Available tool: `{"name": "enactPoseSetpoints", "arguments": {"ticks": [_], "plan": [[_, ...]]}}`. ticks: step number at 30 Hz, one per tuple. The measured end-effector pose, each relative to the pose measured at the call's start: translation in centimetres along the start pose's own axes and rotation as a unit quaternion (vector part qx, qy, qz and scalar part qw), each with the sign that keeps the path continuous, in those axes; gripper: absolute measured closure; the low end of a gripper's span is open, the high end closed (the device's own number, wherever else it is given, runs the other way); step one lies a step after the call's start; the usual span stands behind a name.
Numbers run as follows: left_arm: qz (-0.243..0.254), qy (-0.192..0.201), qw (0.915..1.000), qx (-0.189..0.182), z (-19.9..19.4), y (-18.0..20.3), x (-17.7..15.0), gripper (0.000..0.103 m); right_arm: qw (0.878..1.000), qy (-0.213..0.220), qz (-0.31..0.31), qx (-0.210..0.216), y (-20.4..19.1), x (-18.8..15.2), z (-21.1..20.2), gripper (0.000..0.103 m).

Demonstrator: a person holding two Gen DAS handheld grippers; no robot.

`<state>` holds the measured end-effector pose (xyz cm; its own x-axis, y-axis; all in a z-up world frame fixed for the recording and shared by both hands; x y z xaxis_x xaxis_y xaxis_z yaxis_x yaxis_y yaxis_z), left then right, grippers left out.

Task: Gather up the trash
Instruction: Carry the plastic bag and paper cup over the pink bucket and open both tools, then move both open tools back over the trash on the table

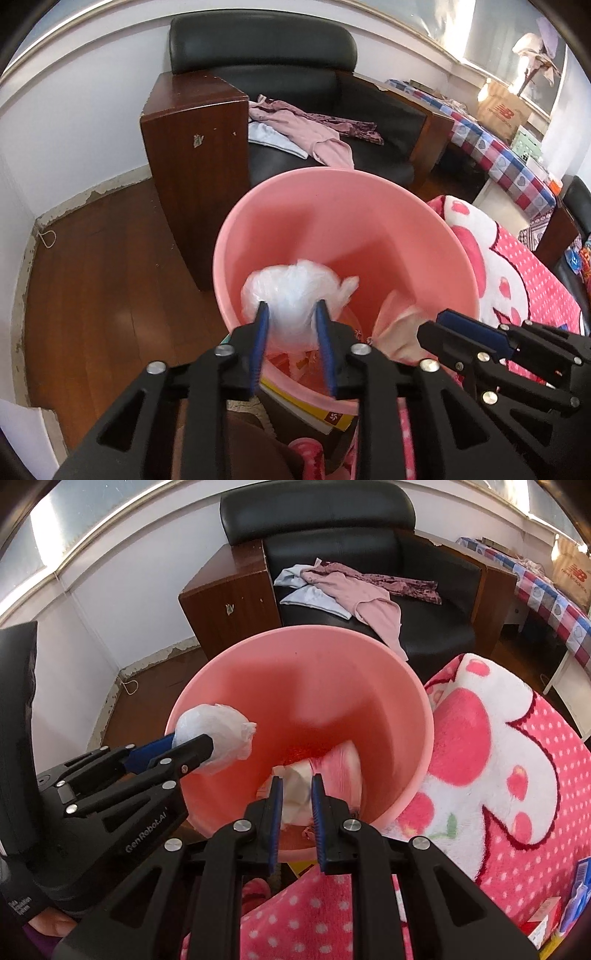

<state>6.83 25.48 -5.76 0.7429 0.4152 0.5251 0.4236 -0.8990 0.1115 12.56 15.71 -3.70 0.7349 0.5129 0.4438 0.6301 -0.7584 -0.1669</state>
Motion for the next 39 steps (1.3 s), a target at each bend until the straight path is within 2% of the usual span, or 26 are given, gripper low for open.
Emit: {"name": "enactPoseSetpoints", "arguments": {"ticks": [3, 10, 21, 22, 23, 25, 26, 33, 39], "plan": [[-0.003, 0.004, 1.0, -0.001, -0.2, -0.3, 0.1, 0.069, 1.0, -0.005, 0.002, -0.001, 0.1, 0.0, 0.2, 0.087], [-0.007, 0.015, 0.9998, -0.007, -1.3, -0.6, 0.1, 0.069, 1.0, -0.004, 0.014, 0.002, 0.4, -0.1, -0.1, 0.087], [0.01, 0.039, 0.9985, -0.037, -4.3, 0.7, -0.9, 0.064, 0.999, 0.024, 0.042, 0.004, 2.0, -2.3, -3.7, 0.086], [0.013, 0.04, 0.9983, -0.041, -4.5, 0.9, -1.0, 0.063, 0.999, 0.026, 0.045, 0.004, 2.2, -2.5, -4.0, 0.083], [0.016, 0.042, 0.998, -0.045, -4.8, 1.1, -1.1, 0.063, 0.998, 0.03, 0.05, 0.003, 2.5, -2.9, -4.5, 0.076], [0.025, 0.044, 0.9972, -0.055, -5.4, 1.8, -1.4, 0.06, 0.997, 0.04, 0.059, 0.003, 3.1, -3.6, -5.6, 0.068], [0.031, 0.045, 0.9967, -0.061, -5.7, 2.2, -1.6, 0.058, 0.997, 0.044, 0.062, 0.001, 3.3, -3.9, -6.0, 0.067], [0.076, 0.045, 0.9902, -0.108, -7.3, 5.8, -2.9, 0.055, 0.994, 0.063, 0.087, -0.031, 6.1, -7.4, -9.6, 0.066], [0.127, 0.031, 0.9803, -0.148, -8.0, 10.0, -4.8, 0.054, 0.988, 0.077, 0.11, -0.074, 9.1, -10.9, -12.2, 0.066]]}}
Point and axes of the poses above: each gripper's, at about its wrist camera, not at the fingertips, and z roughly the way its jaws point, y to its right, x to its top, the point moved 2 cm from there along z, roughly the way its jaws point, and after that the axes turned 5 degrees about -y, right-handed, at the moved point
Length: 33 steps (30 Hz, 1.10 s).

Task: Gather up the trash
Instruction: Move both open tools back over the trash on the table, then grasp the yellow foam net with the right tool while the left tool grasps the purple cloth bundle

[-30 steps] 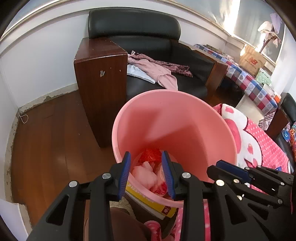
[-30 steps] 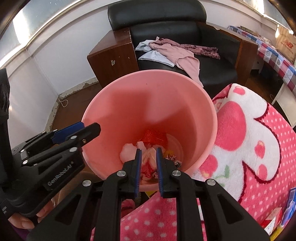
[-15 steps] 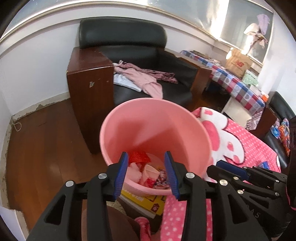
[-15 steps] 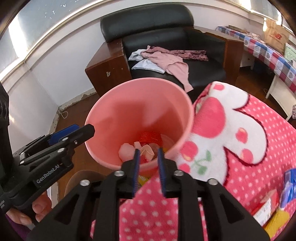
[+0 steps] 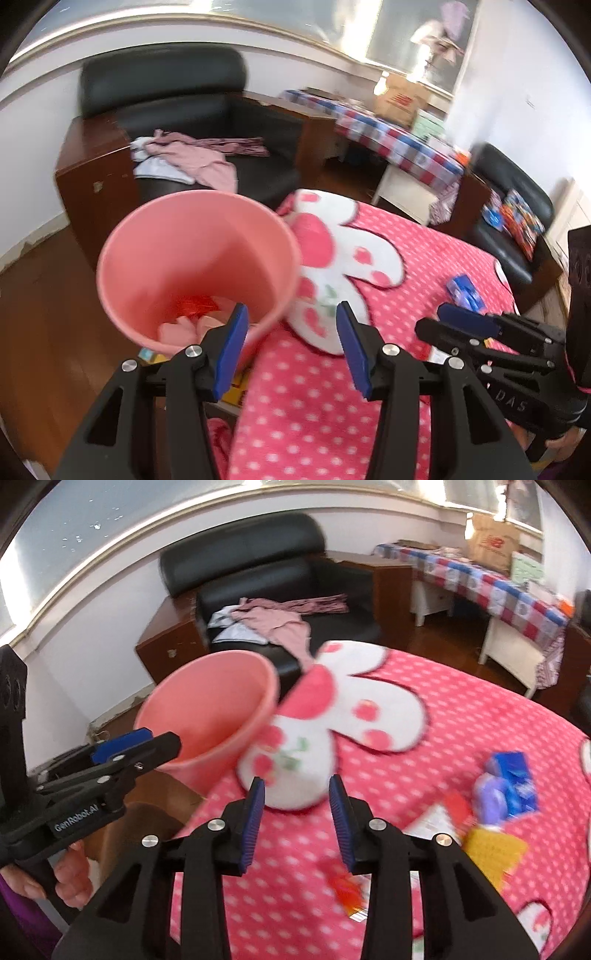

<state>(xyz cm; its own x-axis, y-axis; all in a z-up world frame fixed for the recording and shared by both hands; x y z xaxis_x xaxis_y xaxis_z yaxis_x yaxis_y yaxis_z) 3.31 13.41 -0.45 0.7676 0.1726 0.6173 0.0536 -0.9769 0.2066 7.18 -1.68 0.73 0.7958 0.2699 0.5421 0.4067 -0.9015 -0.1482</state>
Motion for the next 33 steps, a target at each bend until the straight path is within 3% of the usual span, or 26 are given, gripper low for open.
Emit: {"name": "enactPoseSetpoints", "arguments": {"ticks": [7, 17, 23, 33], "plan": [[0.026, -0.028, 0.999, -0.021, 1.4, 3.9, -0.9, 0.054, 0.998, 0.02, 0.044, -0.049, 5.5, -3.2, -2.6, 0.066], [0.076, -0.062, 0.9939, -0.05, 3.1, 8.8, -1.5, 0.05, 0.991, 0.009, 0.111, -0.073, 11.9, -7.5, -3.4, 0.066], [0.1, -0.069, 0.9909, -0.058, 4.0, 11.1, -1.4, 0.05, 0.989, 0.003, 0.132, -0.073, 13.7, -8.8, -2.7, 0.054], [0.116, -0.086, 0.988, -0.056, 5.7, 13.1, -0.9, 0.05, 0.99, -0.019, 0.132, -0.037, 14.0, -9.6, -0.3, 0.054]]}}
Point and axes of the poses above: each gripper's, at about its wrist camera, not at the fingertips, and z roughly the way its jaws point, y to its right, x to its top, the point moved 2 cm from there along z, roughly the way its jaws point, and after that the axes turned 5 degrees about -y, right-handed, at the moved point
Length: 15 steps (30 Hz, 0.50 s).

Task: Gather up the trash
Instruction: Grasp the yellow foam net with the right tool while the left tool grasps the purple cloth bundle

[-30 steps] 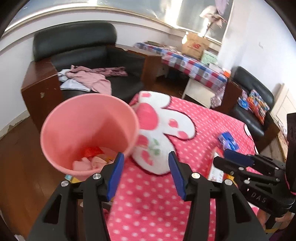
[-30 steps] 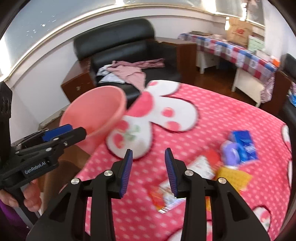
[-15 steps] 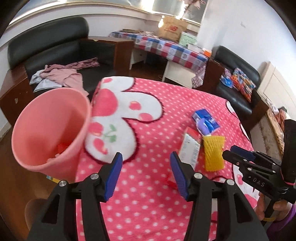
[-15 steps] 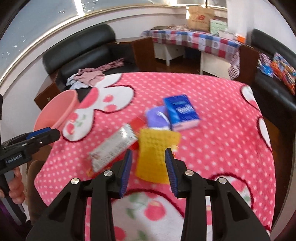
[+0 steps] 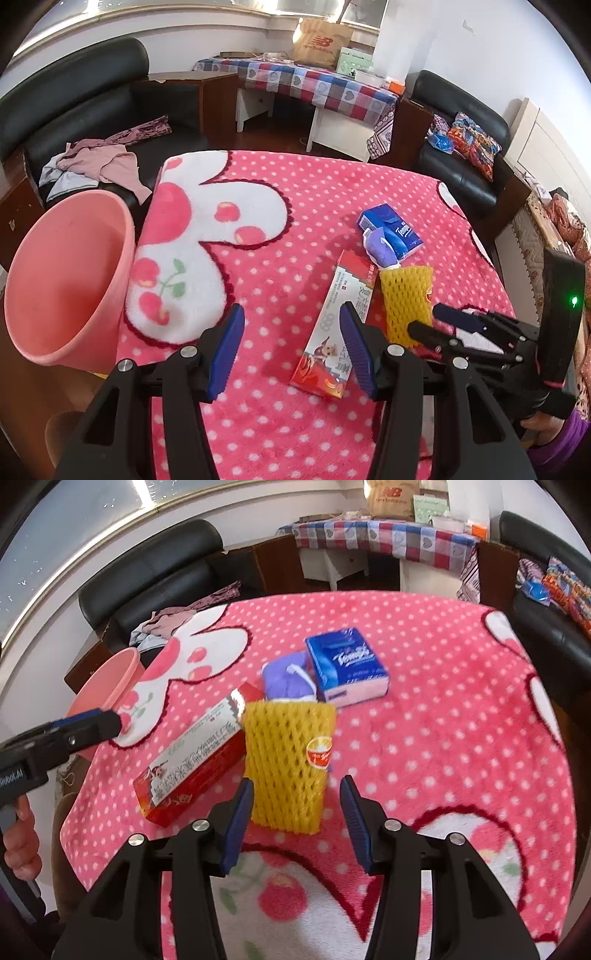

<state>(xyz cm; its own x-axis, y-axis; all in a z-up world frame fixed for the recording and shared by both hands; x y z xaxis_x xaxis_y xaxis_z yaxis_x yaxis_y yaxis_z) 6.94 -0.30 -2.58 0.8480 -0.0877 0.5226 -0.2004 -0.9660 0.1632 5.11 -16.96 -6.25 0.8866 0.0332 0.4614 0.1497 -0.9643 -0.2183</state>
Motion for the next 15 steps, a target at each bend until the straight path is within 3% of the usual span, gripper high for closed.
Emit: {"name": "enactPoseSetpoints", "arguments": {"ticks": [1, 2, 5, 7, 15], "plan": [[0.0, -0.002, 1.0, 0.0, 0.2, 0.1, 0.1, 0.05, 1.0, -0.001, -0.001, 0.003, 0.0, -0.1, 0.2, 0.056], [0.0, -0.003, 1.0, -0.001, 0.4, 0.3, 0.3, 0.05, 1.0, -0.002, -0.002, 0.004, 0.0, -0.2, 0.3, 0.068], [0.003, -0.008, 0.9999, -0.008, 1.1, 1.0, 0.8, 0.05, 1.0, -0.006, -0.004, 0.008, 0.1, -0.4, 0.6, 0.087], [0.011, -0.009, 0.9998, -0.011, 1.5, 1.7, 1.2, 0.05, 1.0, -0.001, -0.008, 0.009, 0.3, -0.4, 0.4, 0.093], [0.039, -0.016, 0.9988, -0.027, 3.7, 4.7, 3.3, 0.05, 0.999, 0.035, 0.012, 0.007, 2.4, -0.5, -2.4, 0.094]]}}
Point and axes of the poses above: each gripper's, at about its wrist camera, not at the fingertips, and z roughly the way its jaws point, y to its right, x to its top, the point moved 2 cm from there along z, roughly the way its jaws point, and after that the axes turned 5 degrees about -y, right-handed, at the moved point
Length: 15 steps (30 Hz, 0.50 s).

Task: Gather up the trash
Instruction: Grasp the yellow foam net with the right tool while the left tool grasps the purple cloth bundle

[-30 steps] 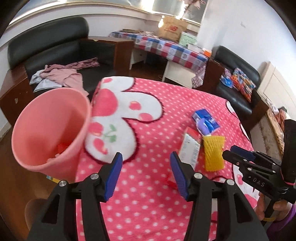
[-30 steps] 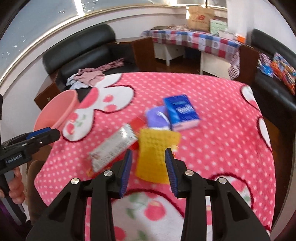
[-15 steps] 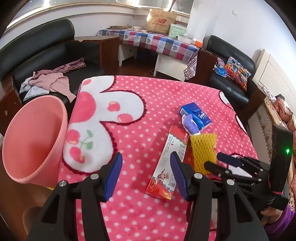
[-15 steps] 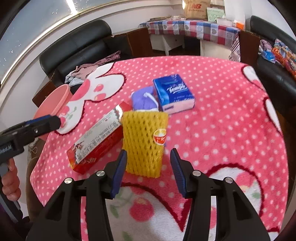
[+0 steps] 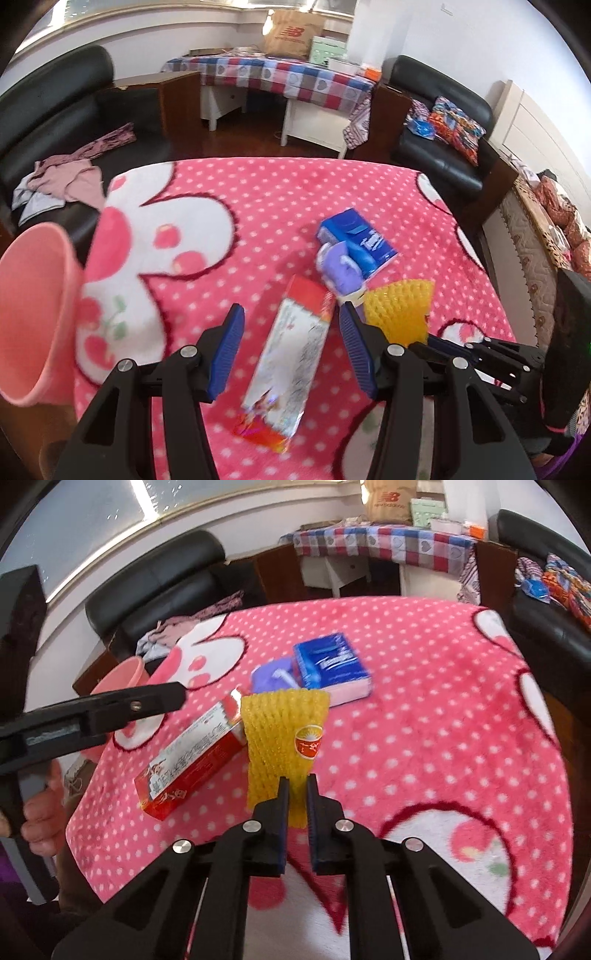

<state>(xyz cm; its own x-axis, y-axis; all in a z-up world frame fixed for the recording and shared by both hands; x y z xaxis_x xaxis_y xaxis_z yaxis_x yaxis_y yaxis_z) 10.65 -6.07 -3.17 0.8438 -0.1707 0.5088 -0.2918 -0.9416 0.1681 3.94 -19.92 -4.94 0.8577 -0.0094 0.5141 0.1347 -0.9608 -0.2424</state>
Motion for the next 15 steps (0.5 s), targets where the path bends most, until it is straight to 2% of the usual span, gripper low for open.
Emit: {"name": "enactPoseSetpoints", "arguments": {"ticks": [3, 7, 15], "plan": [[0.014, -0.006, 0.9999, -0.007, 1.3, 1.2, 1.0, 0.05, 1.0, 0.01, 0.005, -0.014, 0.9, 0.0, -1.0, 0.094], [0.033, -0.012, 0.9994, 0.004, 3.1, 2.5, 2.1, 0.05, 1.0, 0.016, 0.013, -0.023, 1.8, -0.1, -1.6, 0.094], [0.032, -0.031, 0.9988, 0.018, 6.1, 2.8, 3.6, 0.052, 0.999, 0.011, 0.019, -0.024, 2.4, -0.2, -1.2, 0.094]]}}
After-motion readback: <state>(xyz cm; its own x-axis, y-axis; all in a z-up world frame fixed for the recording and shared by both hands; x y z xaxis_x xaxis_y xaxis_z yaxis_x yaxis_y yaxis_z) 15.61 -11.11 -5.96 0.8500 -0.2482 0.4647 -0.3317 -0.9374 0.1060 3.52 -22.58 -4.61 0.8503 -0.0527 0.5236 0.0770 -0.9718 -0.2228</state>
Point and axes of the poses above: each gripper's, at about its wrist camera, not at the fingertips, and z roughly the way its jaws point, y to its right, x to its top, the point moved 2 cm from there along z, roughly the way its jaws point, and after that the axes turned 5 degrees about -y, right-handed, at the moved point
